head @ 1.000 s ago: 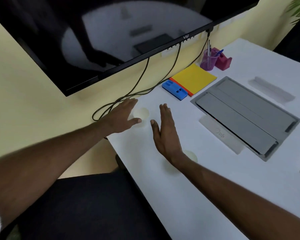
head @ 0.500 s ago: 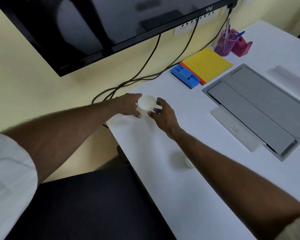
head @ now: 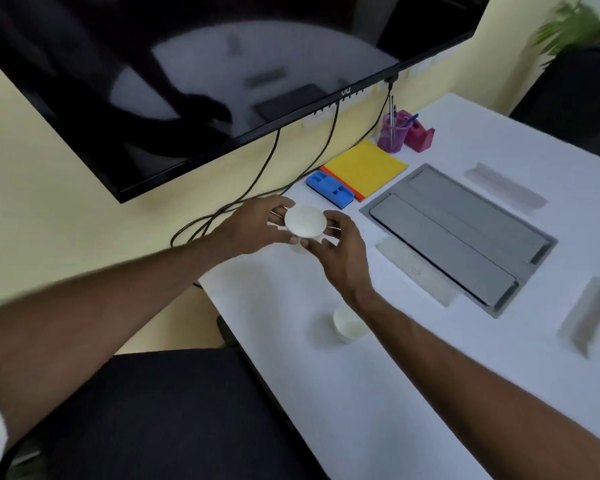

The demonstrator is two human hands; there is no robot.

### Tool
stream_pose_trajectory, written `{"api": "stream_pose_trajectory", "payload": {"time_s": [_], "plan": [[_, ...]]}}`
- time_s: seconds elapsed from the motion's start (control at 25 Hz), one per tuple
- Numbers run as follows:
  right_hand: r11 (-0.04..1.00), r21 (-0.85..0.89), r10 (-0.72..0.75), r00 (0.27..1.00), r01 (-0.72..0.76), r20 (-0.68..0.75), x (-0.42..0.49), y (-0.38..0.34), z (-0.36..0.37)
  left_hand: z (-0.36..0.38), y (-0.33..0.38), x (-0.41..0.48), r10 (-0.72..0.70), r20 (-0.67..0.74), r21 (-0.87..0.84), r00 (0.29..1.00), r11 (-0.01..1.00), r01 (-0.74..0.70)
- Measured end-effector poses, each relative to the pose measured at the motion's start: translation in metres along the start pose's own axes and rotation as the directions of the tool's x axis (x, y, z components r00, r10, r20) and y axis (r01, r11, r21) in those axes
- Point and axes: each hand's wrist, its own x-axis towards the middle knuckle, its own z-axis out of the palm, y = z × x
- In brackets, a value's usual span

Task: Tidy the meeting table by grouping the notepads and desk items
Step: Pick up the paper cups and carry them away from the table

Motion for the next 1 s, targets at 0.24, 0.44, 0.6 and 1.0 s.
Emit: {"api": "stream_pose_trajectory", "payload": {"time_s": [0.24,0.44,0.6,1.0], "plan": [[0.987,0.156,-0.027,0.998,0.036,-0.058,-0.068,-0.066,-0.134,0.027,0.124,-0.046,0.114,-0.028,-0.182,0.993,0.976,-0.117],[0.980,0.187,-0.057,0.994,0.074,-0.097,-0.158,-0.097,-0.237,0.068,0.233,-0.112,0.168,-0.013,-0.303,0.986,0.939,-0.164],[0.974,0.203,-0.072,0.990,0.097,-0.125,-0.248,-0.105,-0.324,0.123,0.318,-0.183,0.208,-0.016,-0.334,0.978,0.921,-0.201],[0.978,0.172,-0.042,0.920,0.118,-0.390,-0.473,-0.077,-0.494,0.304,0.483,-0.338,0.299,-0.040,-0.484,0.953,0.829,-0.280]]}}
